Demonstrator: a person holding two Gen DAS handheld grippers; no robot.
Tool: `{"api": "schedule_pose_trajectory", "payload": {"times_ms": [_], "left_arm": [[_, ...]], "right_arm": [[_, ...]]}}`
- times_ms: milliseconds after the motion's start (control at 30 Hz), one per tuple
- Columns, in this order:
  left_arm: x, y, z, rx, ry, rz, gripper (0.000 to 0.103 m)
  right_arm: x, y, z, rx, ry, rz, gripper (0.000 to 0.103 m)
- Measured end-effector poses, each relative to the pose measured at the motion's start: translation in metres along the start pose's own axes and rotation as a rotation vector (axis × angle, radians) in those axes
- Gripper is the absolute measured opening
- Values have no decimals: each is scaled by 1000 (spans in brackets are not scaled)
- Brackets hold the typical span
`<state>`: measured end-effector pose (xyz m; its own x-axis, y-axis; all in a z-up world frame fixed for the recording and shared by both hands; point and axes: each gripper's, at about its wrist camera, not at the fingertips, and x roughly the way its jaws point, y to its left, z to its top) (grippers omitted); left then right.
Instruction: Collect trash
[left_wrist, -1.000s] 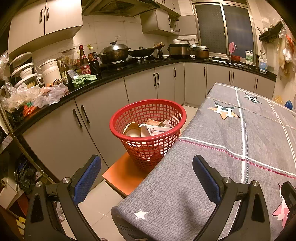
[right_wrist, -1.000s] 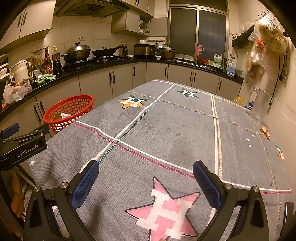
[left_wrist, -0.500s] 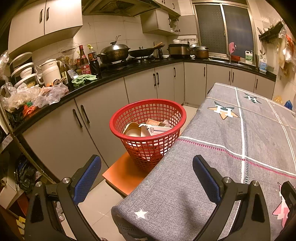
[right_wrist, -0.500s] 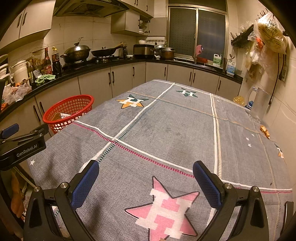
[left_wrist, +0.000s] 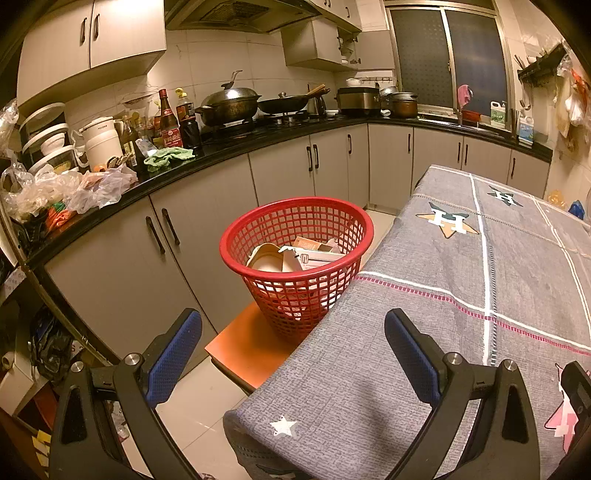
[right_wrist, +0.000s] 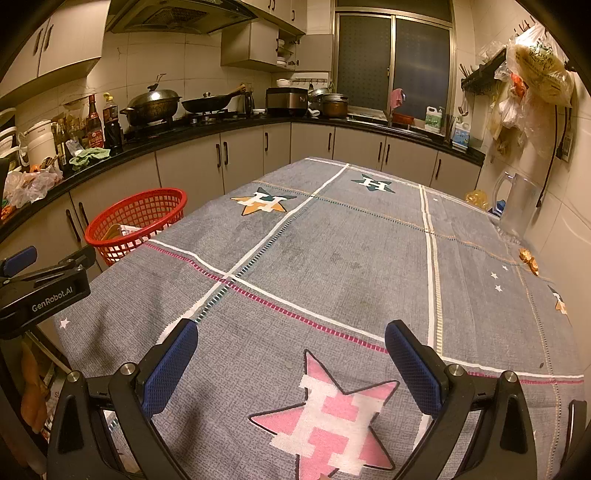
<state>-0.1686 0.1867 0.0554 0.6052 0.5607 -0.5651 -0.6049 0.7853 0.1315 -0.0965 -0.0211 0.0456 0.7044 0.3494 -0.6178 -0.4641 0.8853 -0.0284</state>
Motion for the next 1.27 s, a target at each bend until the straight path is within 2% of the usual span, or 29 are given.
{"api": "schedule_pose_trajectory", "payload": {"times_ms": [433, 733, 967, 1033, 1133, 1267], "left_arm": [[0, -1, -2, 4, 8, -10, 99], [-2, -16, 3, 41, 2, -28, 99], [-2, -51, 13, 103, 16, -115, 99], [-1, -74, 20, 146, 42, -180, 99], [5, -109, 26, 194, 122, -268, 99], [6, -166, 22, 278, 176, -382, 99]], "right_arm": [[-1, 0, -3, 7, 5, -5, 103], [1, -11, -5, 46, 9, -23, 103], [-3, -45, -4, 112, 10, -91, 103], [-6, -62, -3, 140, 14, -123, 103], [-9, -96, -1, 189, 29, -204, 103], [-4, -147, -3, 272, 98, -281, 103]]}}
